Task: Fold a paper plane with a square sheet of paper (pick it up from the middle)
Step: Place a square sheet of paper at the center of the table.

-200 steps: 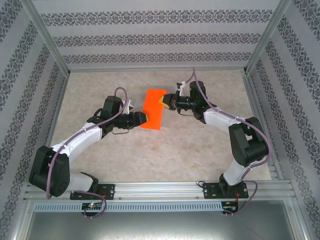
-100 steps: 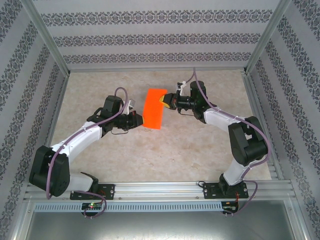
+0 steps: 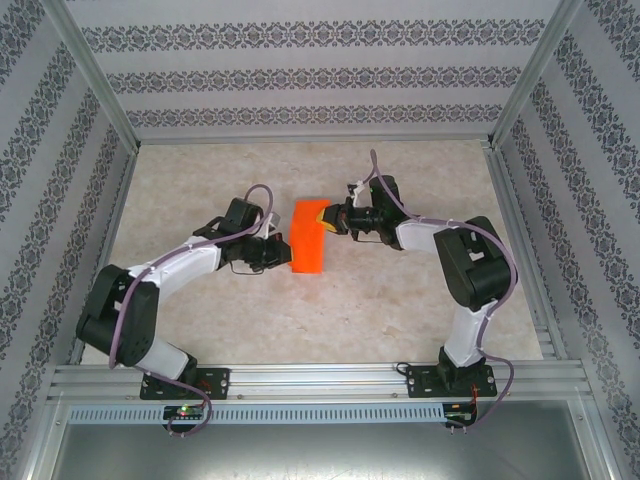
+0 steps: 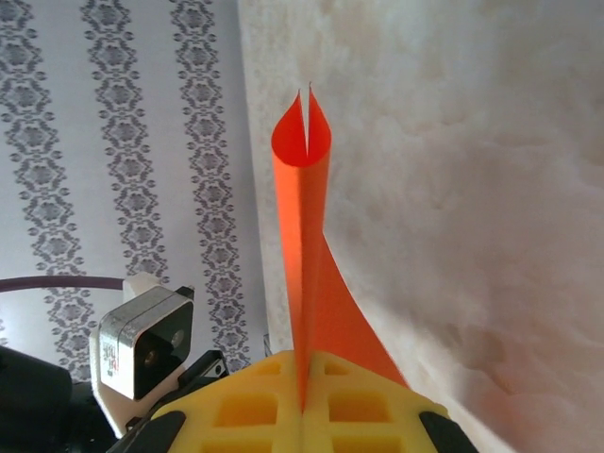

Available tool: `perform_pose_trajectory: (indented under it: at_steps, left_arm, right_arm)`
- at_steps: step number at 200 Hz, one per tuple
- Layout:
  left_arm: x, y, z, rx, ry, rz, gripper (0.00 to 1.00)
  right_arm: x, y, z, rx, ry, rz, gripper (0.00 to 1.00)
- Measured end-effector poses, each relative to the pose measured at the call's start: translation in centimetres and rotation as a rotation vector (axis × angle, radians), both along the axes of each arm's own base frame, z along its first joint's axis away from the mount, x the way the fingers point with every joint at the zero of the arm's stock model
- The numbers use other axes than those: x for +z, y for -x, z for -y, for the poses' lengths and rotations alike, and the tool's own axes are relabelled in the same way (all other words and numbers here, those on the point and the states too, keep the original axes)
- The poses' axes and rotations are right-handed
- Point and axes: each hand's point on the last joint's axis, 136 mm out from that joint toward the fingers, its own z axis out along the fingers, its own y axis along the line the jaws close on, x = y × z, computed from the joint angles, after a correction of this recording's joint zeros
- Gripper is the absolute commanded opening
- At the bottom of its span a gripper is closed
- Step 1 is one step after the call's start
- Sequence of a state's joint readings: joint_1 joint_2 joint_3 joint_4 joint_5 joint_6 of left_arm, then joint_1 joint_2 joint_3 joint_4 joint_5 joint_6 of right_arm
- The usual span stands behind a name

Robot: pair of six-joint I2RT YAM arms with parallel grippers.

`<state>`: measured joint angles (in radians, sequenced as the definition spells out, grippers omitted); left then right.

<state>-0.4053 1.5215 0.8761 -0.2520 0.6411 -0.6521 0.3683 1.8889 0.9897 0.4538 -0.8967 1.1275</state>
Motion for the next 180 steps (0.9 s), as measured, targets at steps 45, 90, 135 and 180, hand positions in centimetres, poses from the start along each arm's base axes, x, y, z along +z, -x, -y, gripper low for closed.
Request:
perform_pose_trajectory:
  at_steps: [45,90,135,180]
  left_arm:
    - [-2.6,-0.3,1.9,-0.034,-0.043,-0.046,0.0]
    - [-4.3,-0.8,3.0,-0.045,-0.056,-0.075,0.0]
    - [-5.9,-1.4,3.8,-0.039,-0.06,-0.107,0.0]
    - [-6.4,-1.8,4.3,-0.034,-0.056,-0.122,0.0]
  right_arm:
    - [-3.6,-0.3,1.1,0.002,0.041,-0.044,0.04]
    - [-5.8,-0.3,2.7,0.008,0.121,-0.053,0.09]
    - [-6.8,-0.8,3.6,0.027,0.238,-0.011,0.11]
    - [-8.3,-0.8,4.4,0.047,0.339,0.007,0.1]
